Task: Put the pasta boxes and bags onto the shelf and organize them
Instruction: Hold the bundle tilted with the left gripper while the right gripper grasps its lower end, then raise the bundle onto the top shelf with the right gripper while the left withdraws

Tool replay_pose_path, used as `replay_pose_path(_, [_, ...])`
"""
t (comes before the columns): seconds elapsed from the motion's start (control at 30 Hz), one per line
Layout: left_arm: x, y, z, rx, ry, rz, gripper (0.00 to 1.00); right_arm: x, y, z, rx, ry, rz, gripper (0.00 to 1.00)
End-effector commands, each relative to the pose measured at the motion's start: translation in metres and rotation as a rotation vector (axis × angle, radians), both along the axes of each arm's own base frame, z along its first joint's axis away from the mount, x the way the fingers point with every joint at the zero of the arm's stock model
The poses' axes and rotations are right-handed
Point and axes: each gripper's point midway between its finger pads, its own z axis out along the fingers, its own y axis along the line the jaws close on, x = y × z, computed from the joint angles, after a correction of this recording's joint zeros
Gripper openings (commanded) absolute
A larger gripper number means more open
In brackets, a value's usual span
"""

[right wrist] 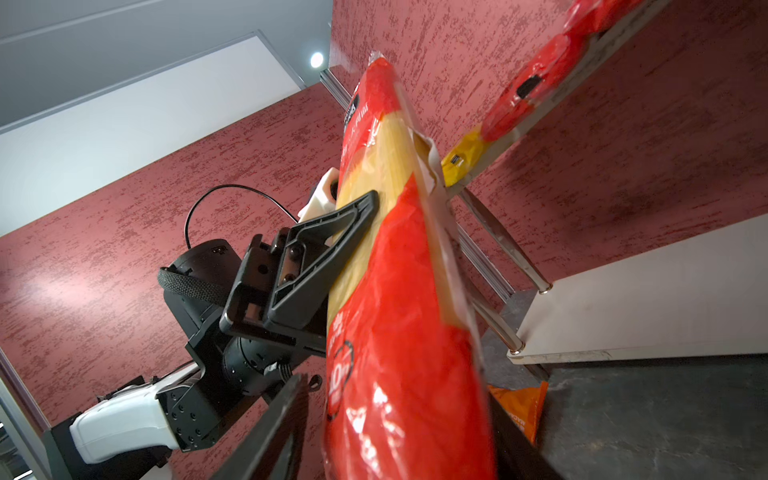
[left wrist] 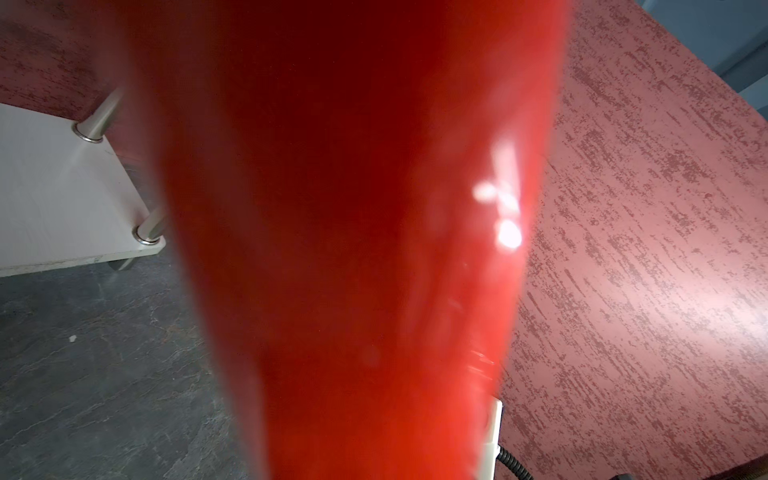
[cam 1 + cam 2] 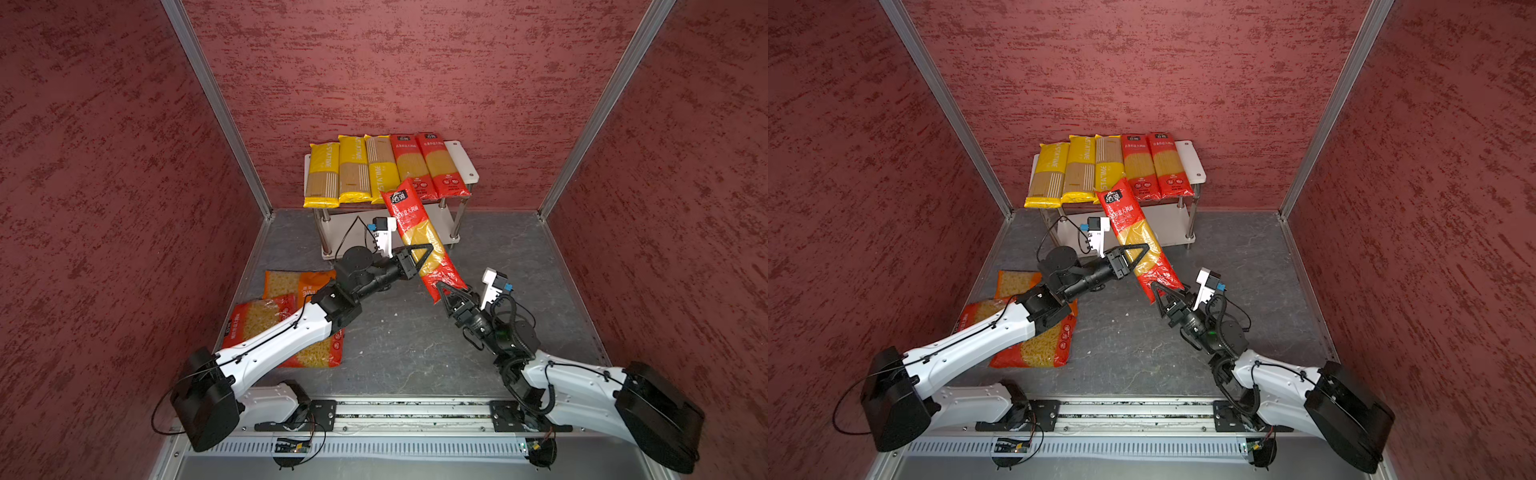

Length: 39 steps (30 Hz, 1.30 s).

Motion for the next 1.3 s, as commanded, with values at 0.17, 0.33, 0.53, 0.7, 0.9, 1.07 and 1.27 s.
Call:
replay_pose_path(0.17, [-0.014, -0.007, 0.061, -0.146, -0.144, -0.073, 0.13, -0.002, -0.001, 0.036, 0.109, -0.083, 0.005, 0.55])
replay_pose_path(0.33, [-0.016, -0.010, 0.058, -0.131, -0.143, -0.088, 0.17, -0.001, -0.002, 0.034, 0.129, -0.078, 0.007, 0.37])
replay_pose_path(0.53, [-0.016, -0.010, 0.057, -0.122, -0.148, -0.086, 0.26, -0.001, -0.006, 0.035, 0.149, -0.081, -0.005, 0.19])
replay_pose_path(0.7, [-0.015, -0.009, 0.054, -0.104, -0.150, -0.080, 0.39, 0.000, -0.007, 0.034, 0.150, -0.077, -0.014, 0.13])
replay_pose_path(0.9, [-0.017, -0.004, 0.036, -0.033, -0.134, -0.059, 0.51, 0.009, -0.012, 0.052, 0.101, -0.097, -0.096, 0.09])
replay_pose_path(1.07, [-0.023, 0.009, 0.018, 0.005, -0.111, -0.022, 0.55, 0.020, -0.006, 0.070, -0.007, -0.117, -0.141, 0.06])
replay_pose_path(1.27, [-0.029, 0.024, -0.004, 0.042, -0.080, 0.018, 0.57, 0.037, -0.015, 0.098, -0.036, -0.151, -0.191, 0.00])
